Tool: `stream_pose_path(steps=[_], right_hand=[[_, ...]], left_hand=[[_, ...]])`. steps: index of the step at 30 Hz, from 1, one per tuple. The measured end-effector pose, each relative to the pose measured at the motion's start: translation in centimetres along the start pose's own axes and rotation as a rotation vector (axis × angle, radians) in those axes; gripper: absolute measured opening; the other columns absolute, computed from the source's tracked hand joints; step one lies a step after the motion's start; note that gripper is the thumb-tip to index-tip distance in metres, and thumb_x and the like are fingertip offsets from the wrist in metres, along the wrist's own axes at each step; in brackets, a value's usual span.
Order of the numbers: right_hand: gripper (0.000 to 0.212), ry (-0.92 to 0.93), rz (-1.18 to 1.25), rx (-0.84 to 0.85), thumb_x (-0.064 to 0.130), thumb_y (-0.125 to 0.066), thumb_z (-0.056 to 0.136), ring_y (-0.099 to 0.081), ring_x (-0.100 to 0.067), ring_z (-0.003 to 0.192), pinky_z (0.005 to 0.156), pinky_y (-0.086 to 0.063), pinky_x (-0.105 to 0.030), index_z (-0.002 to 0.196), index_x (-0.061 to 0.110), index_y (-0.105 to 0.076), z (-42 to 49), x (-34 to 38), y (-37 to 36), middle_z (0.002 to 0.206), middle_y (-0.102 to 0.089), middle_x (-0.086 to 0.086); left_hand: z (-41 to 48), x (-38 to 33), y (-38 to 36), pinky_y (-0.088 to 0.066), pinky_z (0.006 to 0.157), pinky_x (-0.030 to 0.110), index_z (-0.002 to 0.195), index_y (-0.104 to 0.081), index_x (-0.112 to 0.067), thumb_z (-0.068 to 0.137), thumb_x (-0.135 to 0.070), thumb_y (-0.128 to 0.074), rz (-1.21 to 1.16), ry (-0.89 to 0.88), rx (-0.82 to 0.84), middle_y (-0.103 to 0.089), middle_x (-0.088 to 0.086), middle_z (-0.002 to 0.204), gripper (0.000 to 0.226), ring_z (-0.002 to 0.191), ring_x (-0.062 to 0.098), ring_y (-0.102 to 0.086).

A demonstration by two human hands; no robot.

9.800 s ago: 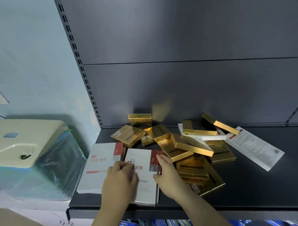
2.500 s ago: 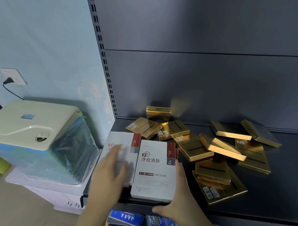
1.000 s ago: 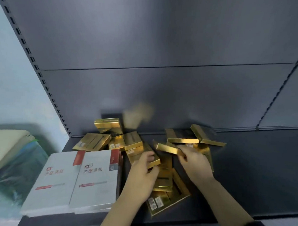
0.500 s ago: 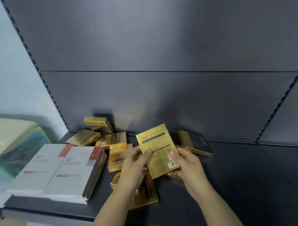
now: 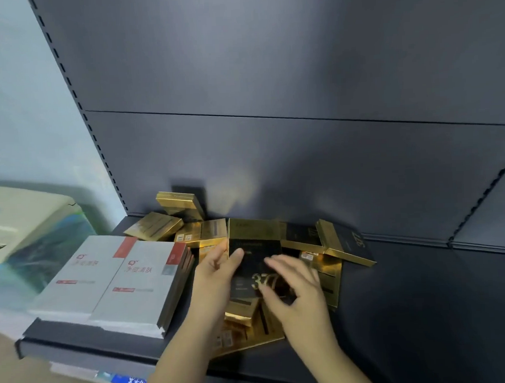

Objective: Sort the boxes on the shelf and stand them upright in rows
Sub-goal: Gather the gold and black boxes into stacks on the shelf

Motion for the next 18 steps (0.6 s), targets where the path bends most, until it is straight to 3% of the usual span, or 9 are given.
stream_pose_path(steps=[2,5,8,12,15,18], right_hand=[[0.052,-0.098,0.138,-0.037,0.030,-0.069,0.085,-0.038,0.014,0.120,0.090,-0.037,-0.008,0.124,0.054,-0.043,0.7,-0.1,0.0,0.124,-0.041,0.038],[0.065,-0.202,0.356,0.066,0.020,-0.072,0.085,-0.057,0.012,0.106,0.080,-0.052,-0.012,0.133,0.048,-0.039,1.5,0.3,-0.8,0.118,-0.055,0.027],[0.074,-0.234,0.433,0.130,0.013,-0.072,0.085,-0.068,0.000,0.099,0.072,-0.058,-0.021,0.144,0.038,-0.036,2.1,0.8,-1.5,0.108,-0.071,0.009],[0.072,-0.272,0.560,0.124,0.005,-0.072,0.082,-0.073,-0.014,0.092,0.057,-0.060,-0.029,0.129,0.049,-0.038,2.8,1.7,-2.2,0.106,-0.073,0.005],[0.070,-0.250,0.559,0.138,0.004,-0.071,0.082,-0.073,-0.012,0.091,0.060,-0.061,-0.030,0.122,0.052,-0.039,3.3,2.1,-2.7,0.099,-0.075,0.005],[0.057,-0.218,0.557,0.207,0.010,-0.066,0.087,-0.072,-0.014,0.097,0.081,-0.059,-0.038,0.123,0.049,-0.044,3.6,1.5,-2.5,0.098,-0.075,0.004]], left_hand=[[0.2,0.0,1.1,-0.058,0.079,0.039,0.110,-0.067,-0.022,0.095,-0.021,-0.058,-0.034,0.038,-0.024,-0.078,0.002,0.096,0.017,0.090,0.020,-0.075],[0.5,0.1,2.2,-0.052,0.094,0.057,0.115,-0.068,-0.019,0.092,-0.028,-0.060,-0.077,0.044,-0.022,-0.074,0.012,0.109,0.026,0.102,0.034,-0.071],[0.6,0.0,3.2,-0.052,0.093,0.054,0.112,-0.072,-0.024,0.086,-0.036,-0.062,-0.110,0.030,-0.050,-0.075,0.010,0.109,0.031,0.102,0.033,-0.071],[0.9,-0.1,4.1,-0.051,0.085,0.046,0.103,-0.077,-0.025,0.094,-0.027,-0.059,-0.137,0.026,-0.119,-0.076,0.009,0.103,0.020,0.096,0.031,-0.073],[1.1,-0.2,4.7,-0.052,0.083,0.043,0.105,-0.075,-0.019,0.094,-0.027,-0.061,-0.124,0.011,-0.135,-0.076,0.011,0.102,0.020,0.098,0.034,-0.072],[1.2,-0.6,5.7,-0.052,0.080,0.041,0.104,-0.073,-0.011,0.088,-0.031,-0.063,-0.124,0.002,-0.183,-0.075,0.014,0.100,0.027,0.094,0.034,-0.072]])
Point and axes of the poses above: each hand's wrist, its own z-axis towards the middle knuckle, its own y-axis out of the back of the hand, x = y × z, the point moved 2 cm from there along z, towards the middle knuckle
